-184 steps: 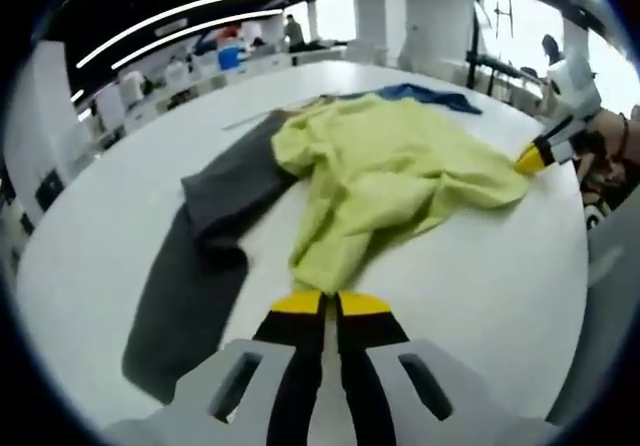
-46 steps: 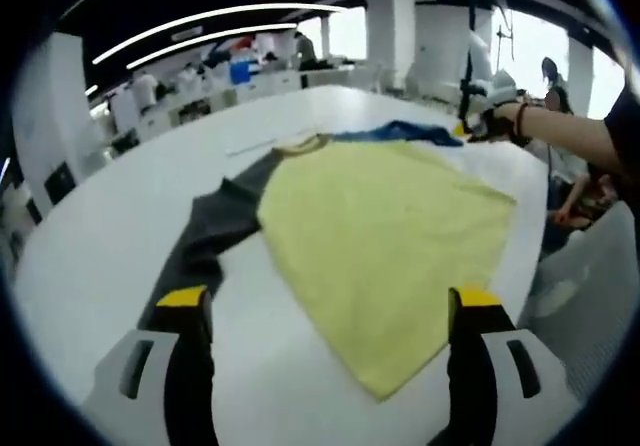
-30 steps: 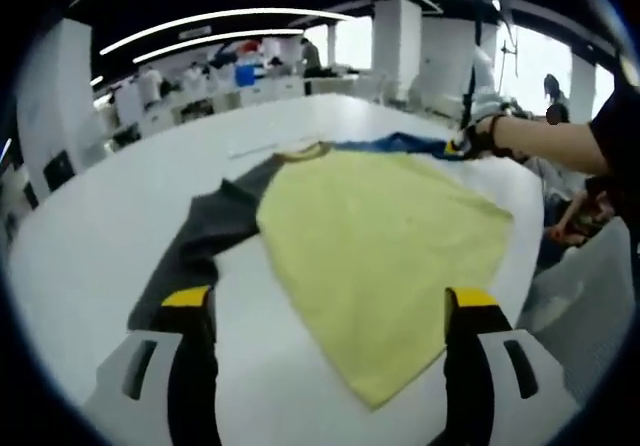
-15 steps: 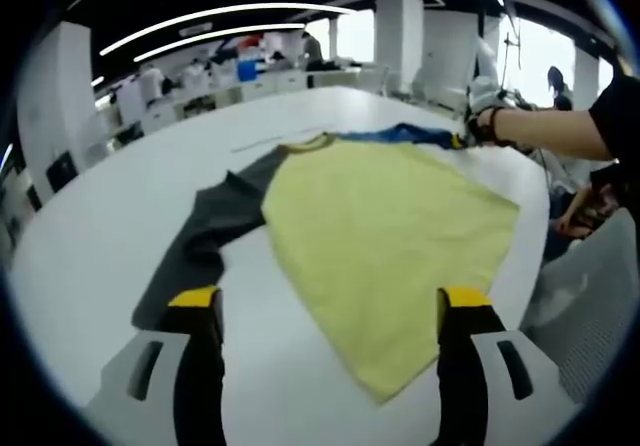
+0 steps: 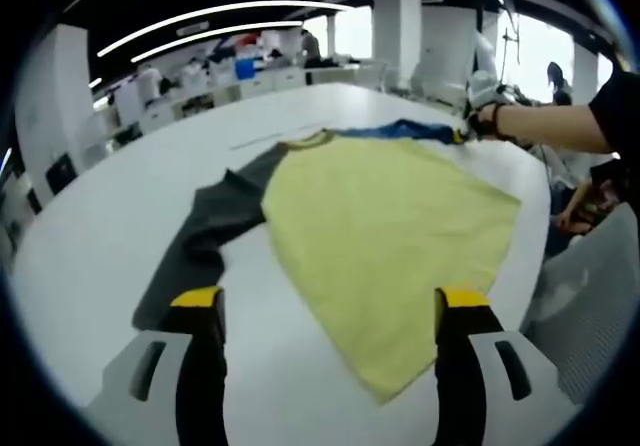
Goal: Fold the garment on the visible template until the final outline fits inside the template.
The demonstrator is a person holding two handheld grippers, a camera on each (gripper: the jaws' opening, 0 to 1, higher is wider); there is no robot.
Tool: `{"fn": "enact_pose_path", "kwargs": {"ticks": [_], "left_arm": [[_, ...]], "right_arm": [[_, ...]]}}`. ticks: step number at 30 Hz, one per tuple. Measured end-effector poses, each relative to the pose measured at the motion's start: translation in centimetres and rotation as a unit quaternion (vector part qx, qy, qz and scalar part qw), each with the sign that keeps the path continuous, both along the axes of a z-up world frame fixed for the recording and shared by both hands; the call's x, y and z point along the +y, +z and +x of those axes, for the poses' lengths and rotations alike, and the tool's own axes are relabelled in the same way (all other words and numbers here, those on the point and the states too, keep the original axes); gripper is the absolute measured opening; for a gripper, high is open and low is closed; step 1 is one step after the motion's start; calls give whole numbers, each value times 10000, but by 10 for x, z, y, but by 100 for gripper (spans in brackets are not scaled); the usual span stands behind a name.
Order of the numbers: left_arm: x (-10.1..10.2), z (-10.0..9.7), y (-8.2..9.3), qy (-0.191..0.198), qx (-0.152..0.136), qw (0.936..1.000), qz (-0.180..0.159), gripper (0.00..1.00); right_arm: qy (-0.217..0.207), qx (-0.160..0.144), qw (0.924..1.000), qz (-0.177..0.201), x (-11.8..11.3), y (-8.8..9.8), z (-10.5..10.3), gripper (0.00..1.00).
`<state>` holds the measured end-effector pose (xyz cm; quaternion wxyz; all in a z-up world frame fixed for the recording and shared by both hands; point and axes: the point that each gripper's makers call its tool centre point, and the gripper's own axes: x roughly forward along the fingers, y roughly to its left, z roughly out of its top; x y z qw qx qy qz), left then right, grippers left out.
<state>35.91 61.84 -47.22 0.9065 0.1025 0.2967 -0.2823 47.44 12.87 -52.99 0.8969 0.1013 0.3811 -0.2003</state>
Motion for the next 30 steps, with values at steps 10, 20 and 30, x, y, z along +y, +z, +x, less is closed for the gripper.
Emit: {"fn": "enact_pose_path", "kwargs": {"ticks": [10, 20, 30], "left_arm": [[-1, -1, 1, -40, -8, 10000, 22, 81], [0, 0, 1, -38, -15, 10000, 67, 82], [-1, -3, -2, -51, 63, 9999, 59, 81]], "right_arm": [[202, -7, 9997, -103, -13, 15, -4, 0], [588, 191, 9978, -245, -35, 23, -5, 0], [1175, 510, 9917, -130, -43, 23, -1, 0]]}}
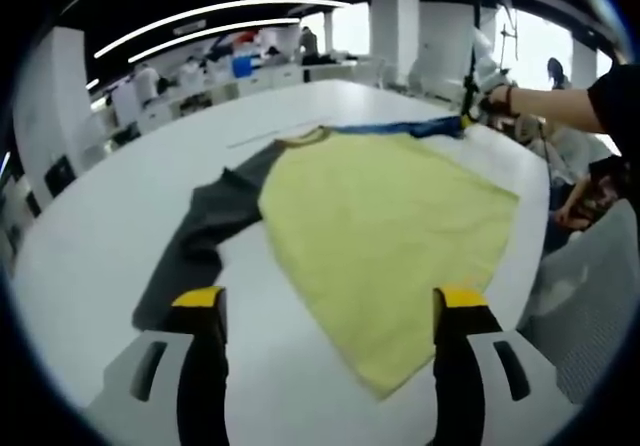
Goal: Fold the garment on the visible template until the final outline fits inside the template.
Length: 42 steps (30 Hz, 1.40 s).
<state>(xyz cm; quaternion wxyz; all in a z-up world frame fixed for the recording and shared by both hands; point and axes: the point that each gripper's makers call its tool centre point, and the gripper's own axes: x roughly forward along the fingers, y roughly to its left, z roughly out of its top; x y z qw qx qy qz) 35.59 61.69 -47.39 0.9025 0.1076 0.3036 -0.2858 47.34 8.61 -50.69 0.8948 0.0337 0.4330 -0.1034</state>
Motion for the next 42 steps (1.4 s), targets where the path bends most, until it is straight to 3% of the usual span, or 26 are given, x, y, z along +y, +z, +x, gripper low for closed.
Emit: {"fn": "enact_pose_path", "kwargs": {"ticks": [9, 12, 22, 27, 36, 42], "left_arm": [[-2, -3, -1, -36, 28, 10000, 28, 81], [0, -4, -1, -22, 48, 10000, 56, 80], [-1, -6, -3, -72, 101, 9999, 102, 80], [-3, -6, -2, -96, 82, 9999, 112, 79], [-2, -7, -2, -93, 92, 9998, 128, 79], [0, -6, -1, -61, 70, 9999, 130, 79]], "right_arm": [[191, 241, 9995, 110, -10, -2, -1, 0], [339, 402, 9986, -63, -15, -2, -3, 0], [690, 699, 9951, -96, -28, -3, 1, 0], [727, 718, 9947, -64, -35, -5, 5, 0], [617, 649, 9960, 29, -39, -8, 7, 0], [138, 546, 9978, 359, -31, -6, -4, 14]]}}
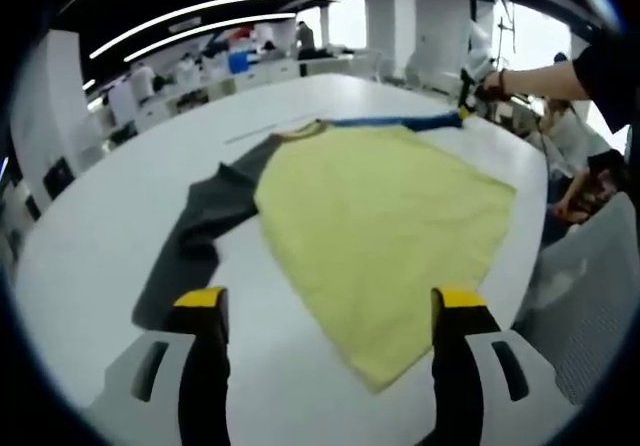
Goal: Fold the garment on the visible template until the final outline fits inside the template.
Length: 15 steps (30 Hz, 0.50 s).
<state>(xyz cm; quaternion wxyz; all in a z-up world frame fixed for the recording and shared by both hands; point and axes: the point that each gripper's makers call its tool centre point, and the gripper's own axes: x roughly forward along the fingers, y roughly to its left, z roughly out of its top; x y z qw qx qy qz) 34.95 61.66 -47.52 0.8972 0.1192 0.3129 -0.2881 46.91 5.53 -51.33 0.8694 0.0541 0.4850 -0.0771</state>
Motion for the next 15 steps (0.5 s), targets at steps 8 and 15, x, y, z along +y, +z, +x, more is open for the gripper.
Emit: {"fn": "enact_pose_path", "kwargs": {"ticks": [8, 15], "left_arm": [[-1, -1, -1, -22, 21, 10000, 30, 79], [1, 0, -1, 31, 31, 10000, 50, 76]], "right_arm": [[-610, -54, 9972, 436, 18, -6, -11, 14], [-842, -100, 9949, 546, 26, -5, -13, 10]]}}
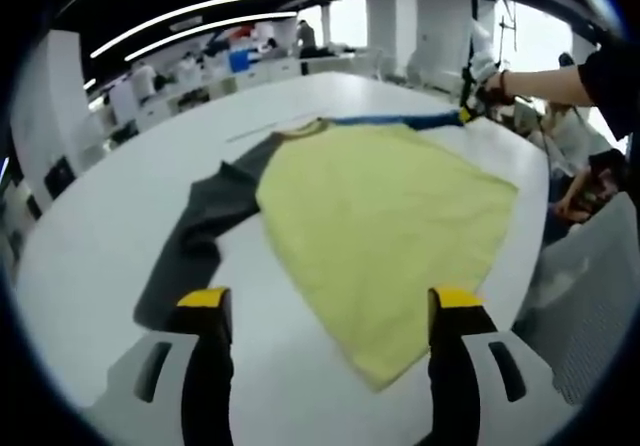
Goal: Fold the garment on the visible template until the final outline fits inside the template.
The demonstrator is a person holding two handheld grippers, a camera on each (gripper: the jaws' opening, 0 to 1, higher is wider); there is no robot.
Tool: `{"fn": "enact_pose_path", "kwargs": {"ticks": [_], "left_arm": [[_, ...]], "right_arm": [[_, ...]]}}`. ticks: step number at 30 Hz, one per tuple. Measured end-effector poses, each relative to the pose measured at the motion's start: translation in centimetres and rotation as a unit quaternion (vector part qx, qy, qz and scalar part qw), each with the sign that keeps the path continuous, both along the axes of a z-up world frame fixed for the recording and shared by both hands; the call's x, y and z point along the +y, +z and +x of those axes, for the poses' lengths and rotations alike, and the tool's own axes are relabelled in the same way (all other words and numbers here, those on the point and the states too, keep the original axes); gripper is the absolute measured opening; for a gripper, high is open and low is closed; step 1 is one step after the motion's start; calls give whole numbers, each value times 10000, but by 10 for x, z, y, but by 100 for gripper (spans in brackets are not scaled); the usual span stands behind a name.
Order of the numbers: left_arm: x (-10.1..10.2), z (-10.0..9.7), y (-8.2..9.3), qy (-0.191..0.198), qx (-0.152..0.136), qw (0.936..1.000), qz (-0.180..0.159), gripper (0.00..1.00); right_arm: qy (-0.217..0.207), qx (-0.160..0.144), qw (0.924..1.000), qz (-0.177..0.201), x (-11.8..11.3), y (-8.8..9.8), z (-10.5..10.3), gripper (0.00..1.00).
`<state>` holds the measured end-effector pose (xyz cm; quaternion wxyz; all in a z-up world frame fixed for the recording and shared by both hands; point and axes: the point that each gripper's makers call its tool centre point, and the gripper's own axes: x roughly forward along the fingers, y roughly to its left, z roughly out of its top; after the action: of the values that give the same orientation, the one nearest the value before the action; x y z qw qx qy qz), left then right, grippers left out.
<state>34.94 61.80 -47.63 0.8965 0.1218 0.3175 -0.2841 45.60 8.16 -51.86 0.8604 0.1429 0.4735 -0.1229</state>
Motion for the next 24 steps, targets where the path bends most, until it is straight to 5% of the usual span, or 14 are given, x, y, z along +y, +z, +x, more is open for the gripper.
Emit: {"fn": "enact_pose_path", "kwargs": {"ticks": [11, 24], "left_arm": [[0, 1, 3, -18, -77, 10000, 49, 77], [-1, 1, 2, -55, -74, 10000, 24, 77]], "right_arm": [[-120, 129, 9998, 74, 4, -8, -1, 0], [668, 281, 9943, -777, -32, 8, 1, 0]]}}
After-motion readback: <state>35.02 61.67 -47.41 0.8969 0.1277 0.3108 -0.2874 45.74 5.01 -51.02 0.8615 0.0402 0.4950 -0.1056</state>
